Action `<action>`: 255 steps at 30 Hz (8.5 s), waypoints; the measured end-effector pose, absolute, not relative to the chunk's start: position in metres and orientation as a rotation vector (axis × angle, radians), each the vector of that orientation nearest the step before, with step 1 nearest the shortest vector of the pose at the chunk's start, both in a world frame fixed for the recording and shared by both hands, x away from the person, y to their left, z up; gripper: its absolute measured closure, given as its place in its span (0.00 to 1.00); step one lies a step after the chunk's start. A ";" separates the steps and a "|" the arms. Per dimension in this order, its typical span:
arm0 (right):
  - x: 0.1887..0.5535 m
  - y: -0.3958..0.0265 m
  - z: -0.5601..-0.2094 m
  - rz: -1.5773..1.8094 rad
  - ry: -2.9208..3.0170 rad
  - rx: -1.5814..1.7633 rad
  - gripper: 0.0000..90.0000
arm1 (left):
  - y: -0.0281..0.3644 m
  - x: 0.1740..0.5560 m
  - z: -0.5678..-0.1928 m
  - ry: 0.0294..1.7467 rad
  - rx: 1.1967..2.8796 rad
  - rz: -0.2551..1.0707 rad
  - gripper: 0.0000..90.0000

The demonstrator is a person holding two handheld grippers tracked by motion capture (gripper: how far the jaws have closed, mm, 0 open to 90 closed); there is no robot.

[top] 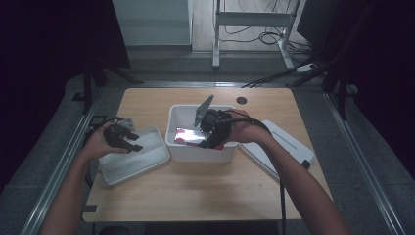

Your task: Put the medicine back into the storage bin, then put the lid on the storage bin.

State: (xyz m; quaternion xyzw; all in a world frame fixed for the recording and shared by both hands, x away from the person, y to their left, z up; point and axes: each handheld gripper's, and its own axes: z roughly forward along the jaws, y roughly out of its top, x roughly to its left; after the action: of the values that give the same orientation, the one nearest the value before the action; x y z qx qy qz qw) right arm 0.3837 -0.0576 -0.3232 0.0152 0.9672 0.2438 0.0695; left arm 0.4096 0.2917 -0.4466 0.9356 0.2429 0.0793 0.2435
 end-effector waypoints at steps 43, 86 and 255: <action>0.466 -0.007 -0.440 0.454 3.087 0.080 0.56 | 0.294 0.407 -0.444 0.661 2.572 0.230 0.52; 0.423 -0.071 -0.358 0.961 2.886 0.235 0.50 | 0.293 0.408 -0.453 0.684 2.583 0.215 0.51; 0.341 -0.231 -0.415 1.112 2.744 0.533 0.50 | 0.065 0.498 -0.367 0.014 2.707 -0.001 0.99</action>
State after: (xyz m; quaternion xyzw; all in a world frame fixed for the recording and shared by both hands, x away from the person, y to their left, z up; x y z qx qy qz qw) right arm 0.3414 -0.2311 -0.4151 0.1767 0.9101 0.3688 0.0664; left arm 0.4984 0.0646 -0.3667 0.9765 0.0051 -0.0005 0.2154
